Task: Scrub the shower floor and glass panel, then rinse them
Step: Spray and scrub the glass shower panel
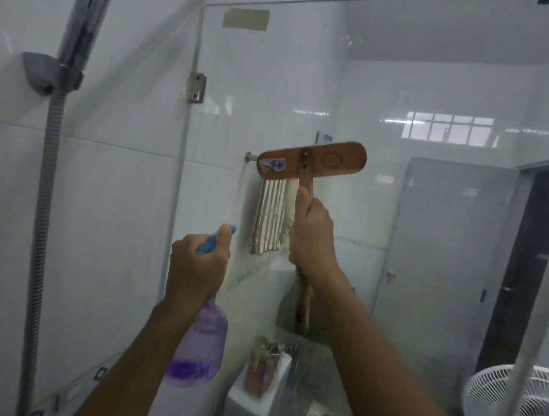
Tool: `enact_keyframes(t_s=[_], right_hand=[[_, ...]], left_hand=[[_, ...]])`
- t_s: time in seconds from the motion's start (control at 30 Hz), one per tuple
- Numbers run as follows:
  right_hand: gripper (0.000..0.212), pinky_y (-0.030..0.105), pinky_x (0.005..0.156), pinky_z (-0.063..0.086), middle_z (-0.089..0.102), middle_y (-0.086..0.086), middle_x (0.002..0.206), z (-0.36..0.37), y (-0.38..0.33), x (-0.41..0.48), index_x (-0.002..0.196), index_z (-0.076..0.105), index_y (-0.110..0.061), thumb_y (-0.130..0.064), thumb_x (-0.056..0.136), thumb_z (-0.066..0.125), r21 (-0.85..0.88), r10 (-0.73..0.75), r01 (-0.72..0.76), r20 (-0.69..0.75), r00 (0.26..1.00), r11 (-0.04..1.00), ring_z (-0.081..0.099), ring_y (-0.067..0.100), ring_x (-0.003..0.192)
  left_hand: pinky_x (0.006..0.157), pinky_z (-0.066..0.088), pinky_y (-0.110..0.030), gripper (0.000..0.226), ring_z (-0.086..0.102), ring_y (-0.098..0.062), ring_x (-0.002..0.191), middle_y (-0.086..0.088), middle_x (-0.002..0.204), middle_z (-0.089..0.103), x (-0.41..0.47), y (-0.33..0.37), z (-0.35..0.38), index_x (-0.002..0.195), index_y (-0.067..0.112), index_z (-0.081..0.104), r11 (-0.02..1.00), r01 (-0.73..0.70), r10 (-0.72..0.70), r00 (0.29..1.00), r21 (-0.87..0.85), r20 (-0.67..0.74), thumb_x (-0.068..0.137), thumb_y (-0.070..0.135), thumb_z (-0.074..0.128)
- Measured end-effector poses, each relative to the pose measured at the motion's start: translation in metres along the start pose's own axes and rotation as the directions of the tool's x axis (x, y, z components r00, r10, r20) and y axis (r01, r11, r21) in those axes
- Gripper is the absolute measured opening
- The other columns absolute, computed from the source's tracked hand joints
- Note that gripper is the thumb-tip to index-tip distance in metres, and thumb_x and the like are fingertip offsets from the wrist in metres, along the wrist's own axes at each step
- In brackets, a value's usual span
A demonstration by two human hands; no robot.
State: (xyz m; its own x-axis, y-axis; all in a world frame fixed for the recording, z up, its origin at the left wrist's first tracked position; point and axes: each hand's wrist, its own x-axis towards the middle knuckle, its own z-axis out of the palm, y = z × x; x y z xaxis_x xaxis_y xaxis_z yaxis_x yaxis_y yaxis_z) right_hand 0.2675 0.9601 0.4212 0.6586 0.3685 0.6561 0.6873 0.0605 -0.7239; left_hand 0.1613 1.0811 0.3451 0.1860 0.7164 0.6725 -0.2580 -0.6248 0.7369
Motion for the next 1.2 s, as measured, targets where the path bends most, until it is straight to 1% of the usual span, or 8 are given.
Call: enact_keyframes(t_s=[0.27, 0.4, 0.57, 0.77, 0.83, 0.9, 1.0, 1.2], right_hand=[[0.049, 0.043, 0.072, 0.057, 0.061, 0.002, 0.079, 0.069, 0.119, -0.146, 0.093, 0.054, -0.025, -0.065, 0.095, 0.025, -0.125, 0.243, -0.227, 0.140, 0.960, 0.966, 0.062, 0.012, 0.070], [0.024, 0.012, 0.075, 0.041, 0.041, -0.004, 0.089, 0.069, 0.141, -0.208, 0.095, 0.041, -0.020, -0.039, 0.105, 0.032, -0.167, 0.432, -0.401, 0.263, 0.862, 0.901, 0.046, 0.004, 0.084], [0.045, 0.034, 0.068, 0.057, 0.061, -0.001, 0.080, 0.082, 0.110, -0.139, 0.096, 0.055, -0.021, -0.056, 0.100, 0.028, -0.140, 0.216, -0.193, 0.172, 0.961, 0.971, 0.062, 0.011, 0.071], [0.041, 0.018, 0.058, 0.050, 0.058, -0.003, 0.078, 0.072, 0.060, -0.067, 0.099, 0.053, -0.018, -0.050, 0.103, 0.028, -0.039, 0.036, -0.033, 0.100, 0.994, 0.999, 0.058, 0.009, 0.067], [0.043, 0.029, 0.060, 0.055, 0.059, -0.001, 0.077, 0.079, 0.091, -0.093, 0.099, 0.053, -0.018, -0.054, 0.102, 0.028, -0.057, 0.073, -0.066, 0.125, 0.989, 0.996, 0.061, 0.012, 0.066], [0.042, 0.038, 0.063, 0.057, 0.061, 0.000, 0.077, 0.087, 0.130, -0.134, 0.097, 0.053, -0.019, -0.054, 0.101, 0.029, -0.075, 0.148, -0.136, 0.185, 0.971, 0.988, 0.062, 0.014, 0.067], [0.031, 0.019, 0.068, 0.049, 0.058, -0.005, 0.083, 0.088, 0.185, -0.200, 0.096, 0.053, -0.022, -0.045, 0.103, 0.034, -0.084, 0.303, -0.292, 0.291, 0.907, 0.953, 0.059, 0.007, 0.074], [0.029, 0.016, 0.062, 0.047, 0.062, -0.003, 0.085, 0.092, 0.255, -0.269, 0.097, 0.057, -0.021, -0.042, 0.103, 0.037, -0.189, 0.492, -0.455, 0.382, 0.782, 0.870, 0.062, 0.008, 0.076]], left_hand=[[0.048, 0.048, -0.039, 0.061, 0.057, -0.021, 0.050, -0.011, 0.055, 0.060, -0.041, -0.036, -0.017, 0.063, 0.000, 0.060, 0.989, -0.031, 0.043, 0.996, 0.147, -0.077, 0.100, 0.047, 0.049], [0.045, 0.046, -0.038, 0.058, 0.058, -0.023, 0.049, -0.009, 0.055, 0.061, -0.055, -0.054, -0.029, 0.063, 0.001, 0.060, 0.979, -0.014, 0.033, 0.996, 0.205, -0.087, 0.102, 0.042, 0.049], [0.037, 0.036, -0.015, 0.051, 0.055, -0.009, 0.047, 0.000, 0.053, 0.054, -0.068, -0.062, -0.034, 0.066, 0.006, 0.059, 0.973, 0.003, 0.012, 0.998, 0.229, -0.062, 0.100, 0.043, 0.048], [0.040, 0.040, -0.015, 0.052, 0.055, -0.012, 0.047, -0.003, 0.058, 0.058, -0.074, -0.065, -0.034, 0.069, 0.007, 0.059, 0.972, 0.034, -0.011, 0.995, 0.231, -0.102, 0.099, 0.048, 0.047], [0.040, 0.040, -0.012, 0.051, 0.060, -0.012, 0.049, 0.001, 0.061, 0.059, -0.083, -0.066, -0.033, 0.071, 0.008, 0.058, 0.975, 0.049, -0.030, 0.996, 0.217, -0.089, 0.098, 0.049, 0.045], [0.040, 0.039, -0.011, 0.046, 0.059, -0.008, 0.049, 0.004, 0.060, 0.057, -0.096, -0.070, -0.034, 0.070, 0.011, 0.055, 0.979, 0.039, -0.025, 0.997, 0.201, -0.074, 0.100, 0.044, 0.046], [0.041, 0.036, -0.009, 0.040, 0.056, 0.000, 0.052, 0.012, 0.059, 0.048, -0.115, -0.077, -0.035, 0.071, 0.014, 0.052, 0.981, 0.026, -0.019, 0.999, 0.193, -0.039, 0.098, 0.043, 0.046], [0.049, 0.038, -0.024, 0.036, 0.045, -0.016, 0.053, -0.005, 0.062, 0.048, -0.164, -0.122, -0.041, 0.073, 0.008, 0.053, 0.952, 0.031, -0.033, 0.999, 0.306, 0.001, 0.097, 0.034, 0.061]])
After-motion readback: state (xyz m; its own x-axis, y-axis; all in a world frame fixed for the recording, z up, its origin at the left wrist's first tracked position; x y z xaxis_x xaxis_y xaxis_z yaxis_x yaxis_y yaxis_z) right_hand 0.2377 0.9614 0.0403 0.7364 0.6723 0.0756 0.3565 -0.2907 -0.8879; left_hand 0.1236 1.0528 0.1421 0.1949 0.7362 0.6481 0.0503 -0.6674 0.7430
